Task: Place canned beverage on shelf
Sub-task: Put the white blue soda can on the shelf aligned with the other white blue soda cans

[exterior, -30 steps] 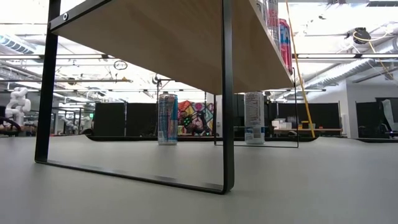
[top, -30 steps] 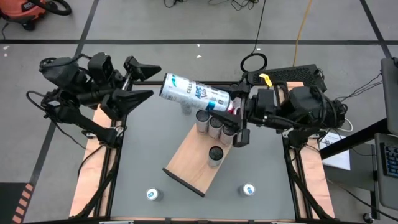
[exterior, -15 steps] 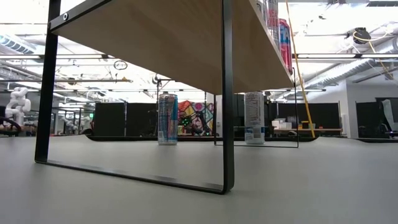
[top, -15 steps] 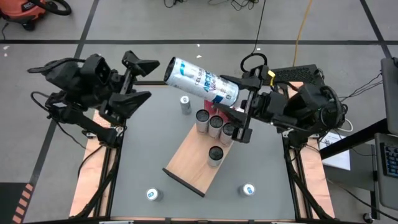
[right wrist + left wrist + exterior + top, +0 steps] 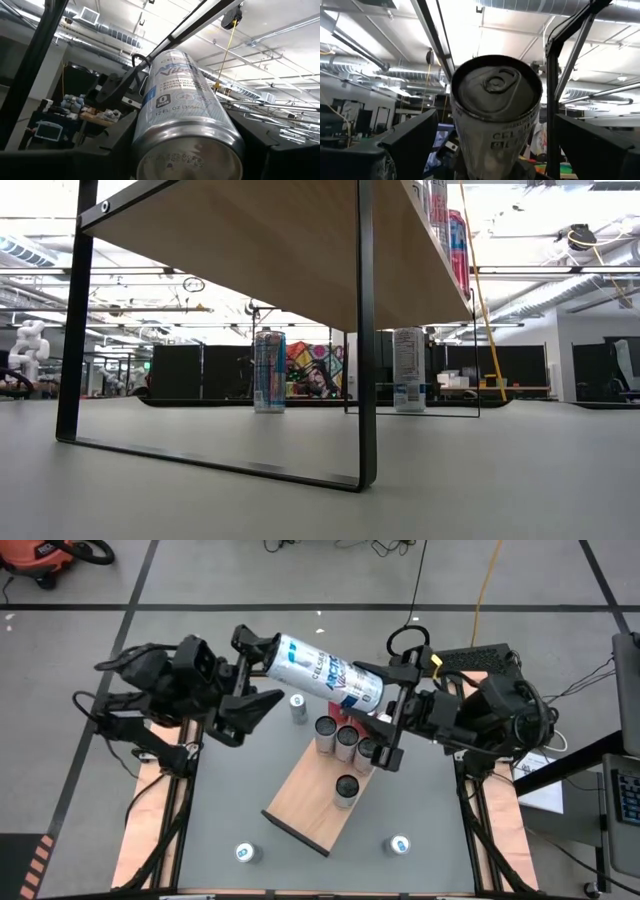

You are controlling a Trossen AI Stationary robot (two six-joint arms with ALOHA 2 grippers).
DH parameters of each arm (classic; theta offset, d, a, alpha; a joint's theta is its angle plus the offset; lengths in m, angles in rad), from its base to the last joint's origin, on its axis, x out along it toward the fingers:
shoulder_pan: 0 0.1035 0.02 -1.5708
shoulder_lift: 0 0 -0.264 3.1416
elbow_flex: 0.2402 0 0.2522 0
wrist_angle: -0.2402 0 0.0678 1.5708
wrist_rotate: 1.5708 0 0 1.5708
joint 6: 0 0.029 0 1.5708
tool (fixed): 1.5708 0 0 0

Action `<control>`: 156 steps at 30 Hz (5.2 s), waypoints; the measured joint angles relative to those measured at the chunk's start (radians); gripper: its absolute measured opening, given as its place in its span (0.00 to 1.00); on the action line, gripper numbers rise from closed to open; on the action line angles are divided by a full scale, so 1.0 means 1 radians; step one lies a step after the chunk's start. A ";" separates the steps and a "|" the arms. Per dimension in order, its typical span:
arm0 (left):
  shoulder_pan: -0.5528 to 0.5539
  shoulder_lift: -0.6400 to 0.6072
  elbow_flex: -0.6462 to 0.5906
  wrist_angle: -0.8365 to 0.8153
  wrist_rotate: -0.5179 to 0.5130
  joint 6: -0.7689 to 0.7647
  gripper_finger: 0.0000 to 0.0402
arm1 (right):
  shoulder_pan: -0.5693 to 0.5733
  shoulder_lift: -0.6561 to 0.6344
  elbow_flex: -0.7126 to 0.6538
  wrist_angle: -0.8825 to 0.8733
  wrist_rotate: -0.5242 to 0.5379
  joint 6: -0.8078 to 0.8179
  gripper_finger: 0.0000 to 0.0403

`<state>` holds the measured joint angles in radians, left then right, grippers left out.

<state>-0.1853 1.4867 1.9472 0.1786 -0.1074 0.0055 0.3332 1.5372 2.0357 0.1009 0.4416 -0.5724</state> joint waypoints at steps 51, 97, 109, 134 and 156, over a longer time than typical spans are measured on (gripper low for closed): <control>0.068 -0.074 -0.004 -0.186 0.022 -0.072 0.62 | -0.013 0.006 0.000 -0.188 0.018 0.262 0.57; 0.068 -0.207 0.001 -0.662 0.225 -0.051 0.62 | -0.002 -0.079 0.001 -0.602 -0.001 0.793 0.88; 0.067 -0.170 0.001 -0.791 0.230 -0.053 0.62 | -0.003 -0.128 0.001 -0.782 -0.001 0.995 0.87; 0.065 0.036 0.000 -0.996 0.230 0.055 0.62 | 0.017 -0.196 0.000 -1.152 -0.081 1.241 0.87; 0.032 0.082 -0.112 -1.068 0.234 -0.024 0.62 | 0.307 -0.130 -0.068 -1.218 -0.027 1.279 0.66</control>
<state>-0.1532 1.5689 1.8351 -0.8893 0.1268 -0.0181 0.6401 1.4071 1.9679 -1.1174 0.4150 0.7063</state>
